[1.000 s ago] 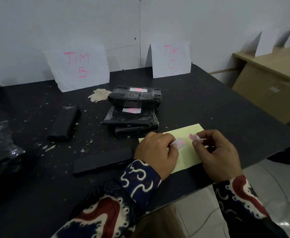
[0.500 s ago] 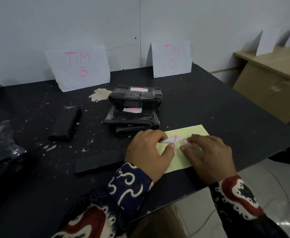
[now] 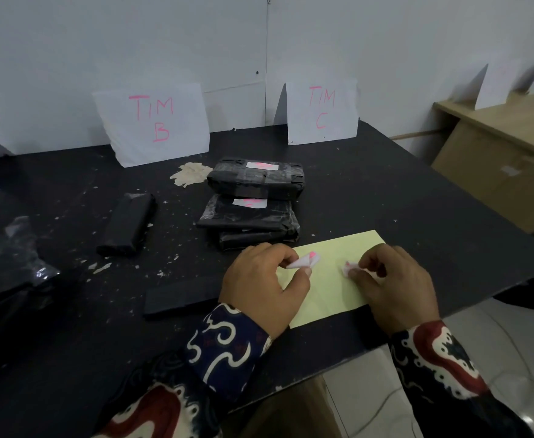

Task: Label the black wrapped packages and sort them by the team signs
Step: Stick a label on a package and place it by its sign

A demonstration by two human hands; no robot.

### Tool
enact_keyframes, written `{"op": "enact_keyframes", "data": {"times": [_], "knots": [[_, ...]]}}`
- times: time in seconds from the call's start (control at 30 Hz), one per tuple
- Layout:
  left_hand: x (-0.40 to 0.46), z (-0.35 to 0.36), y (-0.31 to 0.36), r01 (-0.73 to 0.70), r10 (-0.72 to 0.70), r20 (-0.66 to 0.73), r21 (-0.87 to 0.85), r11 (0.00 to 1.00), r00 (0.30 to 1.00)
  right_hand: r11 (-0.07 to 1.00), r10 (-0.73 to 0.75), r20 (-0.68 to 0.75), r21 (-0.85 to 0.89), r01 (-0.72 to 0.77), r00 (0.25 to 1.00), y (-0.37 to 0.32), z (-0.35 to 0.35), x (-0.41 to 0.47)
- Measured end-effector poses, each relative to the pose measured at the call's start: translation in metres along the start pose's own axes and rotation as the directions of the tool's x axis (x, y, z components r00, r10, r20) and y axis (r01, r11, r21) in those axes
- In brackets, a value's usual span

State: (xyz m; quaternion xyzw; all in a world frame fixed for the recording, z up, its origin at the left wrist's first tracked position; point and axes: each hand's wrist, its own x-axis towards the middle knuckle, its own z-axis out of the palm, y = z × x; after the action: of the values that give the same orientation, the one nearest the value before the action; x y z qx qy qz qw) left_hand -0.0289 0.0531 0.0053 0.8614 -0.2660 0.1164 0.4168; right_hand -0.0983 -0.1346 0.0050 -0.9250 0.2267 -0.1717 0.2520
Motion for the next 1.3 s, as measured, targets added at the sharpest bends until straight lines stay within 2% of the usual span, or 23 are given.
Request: {"op": "enact_keyframes", "data": {"times": [0.17,0.27,0.37,0.57,1.03,1.1,1.2,1.27,1.3], "knots": [[0.0,-0.003,0.0,0.003,-0.003,-0.004,-0.001,1.0,1.0,0.997,-0.072,0.004,0.007,0.072,0.997,-0.003,-0.004,-0.006],[0.001,-0.005,-0.001,0.005,-0.005,0.002,0.005,1.0,1.0,0.995,-0.079,0.043,-0.058,0.082,0.996,-0.004,-0.007,-0.009],[0.0,-0.006,-0.001,-0.001,0.001,-0.009,-0.004,1.0,1.0,0.987,-0.092,0.012,-0.132,0.093,0.996,-0.002,-0.008,-0.009],[-0.001,-0.008,-0.001,0.006,-0.006,-0.011,-0.008,1.0,1.0,1.0,-0.031,-0.064,0.0,0.031,0.997,-0.003,-0.009,-0.004],[-0.005,-0.022,-0.002,0.063,-0.065,-0.031,-0.07,0.996,0.997,0.996,-0.005,0.15,0.085,-0.008,0.989,-0.012,-0.019,-0.005],[-0.006,-0.023,-0.003,0.063,-0.065,-0.028,-0.071,0.995,0.997,0.996,-0.025,0.095,0.086,0.017,0.995,-0.013,-0.017,-0.006],[-0.006,-0.026,-0.003,0.064,-0.066,-0.03,-0.082,0.995,0.997,0.99,-0.091,-0.073,0.097,0.098,0.993,-0.018,-0.015,-0.01],[-0.007,-0.027,-0.002,0.061,-0.065,-0.04,-0.102,0.993,0.997,0.967,-0.108,-0.119,0.219,0.132,0.987,-0.027,-0.015,-0.014],[-0.008,-0.028,-0.002,0.06,-0.066,-0.046,-0.119,0.991,0.997,0.942,-0.104,-0.1,0.309,0.13,0.99,-0.033,-0.015,-0.017]]}}
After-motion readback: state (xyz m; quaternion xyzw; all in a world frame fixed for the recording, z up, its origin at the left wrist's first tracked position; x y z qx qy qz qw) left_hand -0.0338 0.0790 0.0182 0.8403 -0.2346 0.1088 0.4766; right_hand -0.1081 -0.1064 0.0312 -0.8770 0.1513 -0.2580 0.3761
